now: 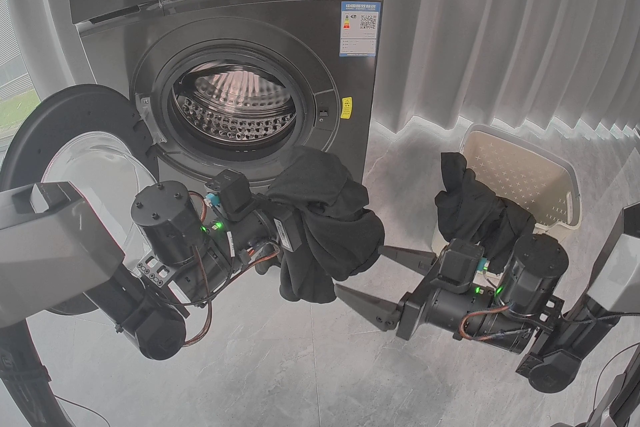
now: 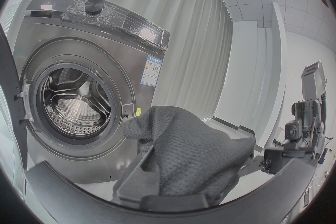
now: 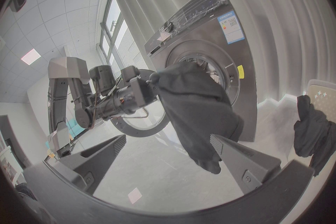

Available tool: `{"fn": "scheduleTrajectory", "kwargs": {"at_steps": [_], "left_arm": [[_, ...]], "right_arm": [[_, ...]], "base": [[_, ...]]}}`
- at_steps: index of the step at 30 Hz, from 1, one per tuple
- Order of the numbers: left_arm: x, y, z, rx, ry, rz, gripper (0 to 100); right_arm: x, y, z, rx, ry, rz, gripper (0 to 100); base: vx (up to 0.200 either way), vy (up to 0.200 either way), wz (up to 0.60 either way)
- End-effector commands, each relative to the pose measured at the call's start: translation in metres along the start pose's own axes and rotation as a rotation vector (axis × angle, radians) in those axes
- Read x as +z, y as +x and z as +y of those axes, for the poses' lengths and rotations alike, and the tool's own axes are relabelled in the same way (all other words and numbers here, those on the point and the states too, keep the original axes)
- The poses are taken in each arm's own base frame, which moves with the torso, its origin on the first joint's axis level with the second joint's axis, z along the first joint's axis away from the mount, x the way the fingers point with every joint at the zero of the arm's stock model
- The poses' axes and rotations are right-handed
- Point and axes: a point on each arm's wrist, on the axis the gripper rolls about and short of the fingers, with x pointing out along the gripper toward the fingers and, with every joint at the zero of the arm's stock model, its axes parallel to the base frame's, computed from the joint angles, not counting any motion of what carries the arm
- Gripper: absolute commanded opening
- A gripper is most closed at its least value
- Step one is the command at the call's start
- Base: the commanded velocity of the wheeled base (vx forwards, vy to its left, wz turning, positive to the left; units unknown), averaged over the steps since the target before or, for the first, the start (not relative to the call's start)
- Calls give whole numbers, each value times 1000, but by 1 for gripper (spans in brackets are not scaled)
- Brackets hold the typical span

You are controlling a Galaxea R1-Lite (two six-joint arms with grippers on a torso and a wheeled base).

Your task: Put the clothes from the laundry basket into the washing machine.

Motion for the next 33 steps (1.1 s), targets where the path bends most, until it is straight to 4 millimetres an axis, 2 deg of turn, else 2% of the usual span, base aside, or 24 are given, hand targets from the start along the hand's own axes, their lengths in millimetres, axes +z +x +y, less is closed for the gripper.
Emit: {"fn": "scheduleTrajectory", "kwargs": {"at_steps": [1,5,11,17,33], "left_arm": [[-1,0,-1,-3,-1,4,0],[-1,1,-4,-13,-1,2,0],[0,1,-11,-36,-5,2,0],[1,-1,-16,-48,-7,1,0],[5,-2,-22,-64,-10,-7,0]], "right_arm": [[14,1,-10,-30,-11,-56,100],[16,12,-18,-44,-16,-74,100],[-6,44,-28,-41,-12,-47,100],[-27,66,-35,-36,-7,-24,100],[-31,99,-46,-32,-13,-87,100]], "base": [[0,0,0],[0,0,0],[0,0,0],[0,0,0],[0,0,0]]}}
